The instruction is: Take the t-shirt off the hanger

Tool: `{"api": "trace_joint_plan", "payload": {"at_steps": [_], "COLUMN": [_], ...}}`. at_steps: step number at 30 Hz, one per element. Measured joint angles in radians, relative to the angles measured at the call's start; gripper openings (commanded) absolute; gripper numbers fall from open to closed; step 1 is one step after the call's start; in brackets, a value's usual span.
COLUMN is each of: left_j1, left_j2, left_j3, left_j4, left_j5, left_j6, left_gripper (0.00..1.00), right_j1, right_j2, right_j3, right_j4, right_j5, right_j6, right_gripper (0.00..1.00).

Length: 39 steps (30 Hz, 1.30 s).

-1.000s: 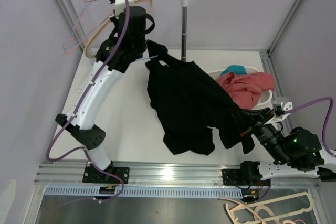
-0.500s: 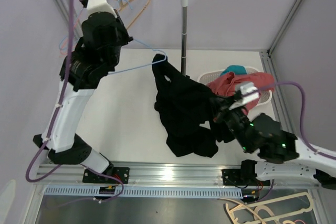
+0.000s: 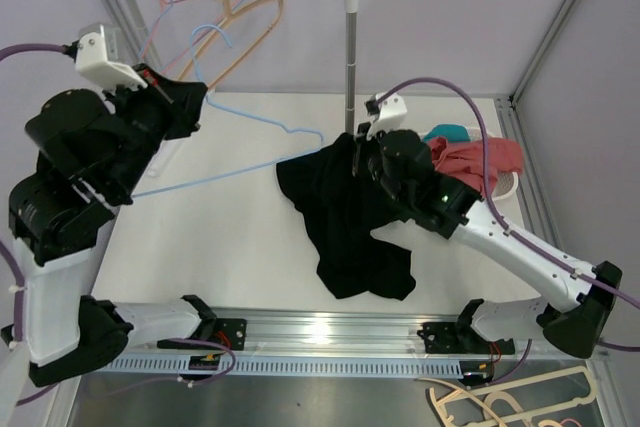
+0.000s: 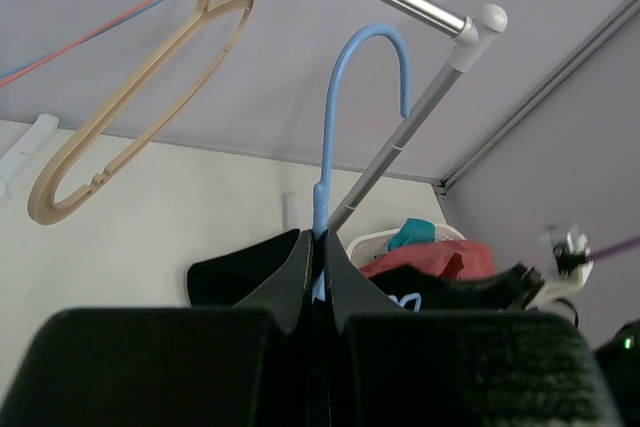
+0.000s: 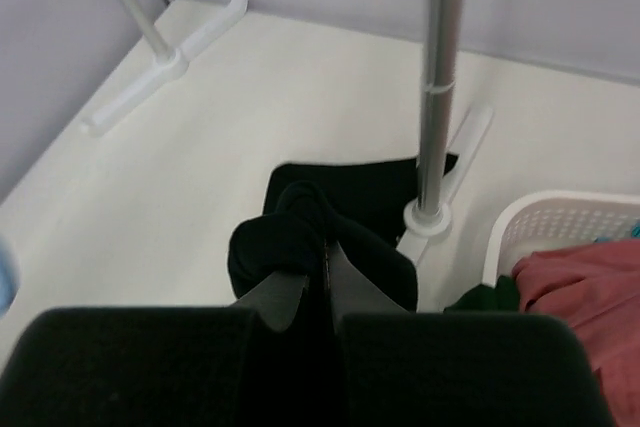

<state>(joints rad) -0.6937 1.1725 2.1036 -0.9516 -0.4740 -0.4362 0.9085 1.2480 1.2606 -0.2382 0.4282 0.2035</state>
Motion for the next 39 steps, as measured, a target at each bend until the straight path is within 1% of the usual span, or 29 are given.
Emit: {"api": "trace_joint_plan", "payload": {"at_steps": [4, 7, 11, 14, 16, 17, 18, 22, 25, 31, 34, 36, 37, 39], "left_j1": [0.000, 0.000, 0.000, 0.000, 0.000, 0.000, 0.000, 0.000, 0.000, 0.000, 0.000, 0.000, 0.000, 0.000], "left_j2": [-0.077, -0.145, -0.203, -0.222, -0.220, -0.217, -0.216, -0.197, -0.196, -0.192, -0.179, -0.164, -0.156, -0.142], "left_j3": [-0.064, -0.149, -0.251, -0.337, -0.378, -0.395, -0.404, -0.414, -0.415, -0.415, -0.415, -0.415, -0.415, -0.415], "left_j4": [0.002, 0.000, 0.016, 0.027, 0.033, 0.032, 0.033, 0.046, 0.059, 0.094, 0.114, 0.125, 0.130, 0.145], "left_j5": [0.010, -0.004, -0.050, -0.082, -0.099, -0.105, -0.110, -0.130, -0.151, -0.179, -0.179, -0.179, -0.179, -0.179], "left_j6": [0.000, 0.000, -0.001, -0.002, -0.003, -0.004, -0.004, -0.002, 0.002, 0.018, 0.019, 0.020, 0.020, 0.024], "left_gripper": [0.01, 0.01, 0.01, 0.01, 0.01, 0.01, 0.01, 0.01, 0.01, 0.01, 0.01, 0.01, 0.01, 0.01], "right_j1": [-0.109, -0.203, -0.307, -0.375, -0.410, -0.431, -0.447, -0.531, -0.634, -0.908, -1.009, -1.038, -1.035, -1.009], "right_j2": [0.038, 0.087, 0.206, 0.351, 0.446, 0.485, 0.499, 0.529, 0.569, 0.654, 0.661, 0.640, 0.609, 0.515], "right_j3": [0.137, 0.330, 0.675, 1.020, 1.229, 1.303, 1.323, 1.311, 1.310, 1.343, 1.341, 1.302, 1.249, 1.069], "right_j4": [-0.040, -0.088, -0.132, -0.160, -0.145, -0.116, -0.080, 0.045, 0.118, 0.194, 0.191, 0.185, 0.182, 0.180], "right_j5": [-0.059, -0.107, -0.145, -0.175, -0.177, -0.172, -0.163, -0.153, -0.166, -0.240, -0.272, -0.300, -0.317, -0.343], "right_j6": [0.005, -0.004, -0.045, -0.068, -0.085, -0.098, -0.107, -0.098, -0.050, 0.159, 0.242, 0.270, 0.275, 0.275], "right_gripper": [0.00, 0.00, 0.00, 0.00, 0.00, 0.00, 0.00, 0.00, 0.00, 0.00, 0.00, 0.00, 0.00, 0.00]}}
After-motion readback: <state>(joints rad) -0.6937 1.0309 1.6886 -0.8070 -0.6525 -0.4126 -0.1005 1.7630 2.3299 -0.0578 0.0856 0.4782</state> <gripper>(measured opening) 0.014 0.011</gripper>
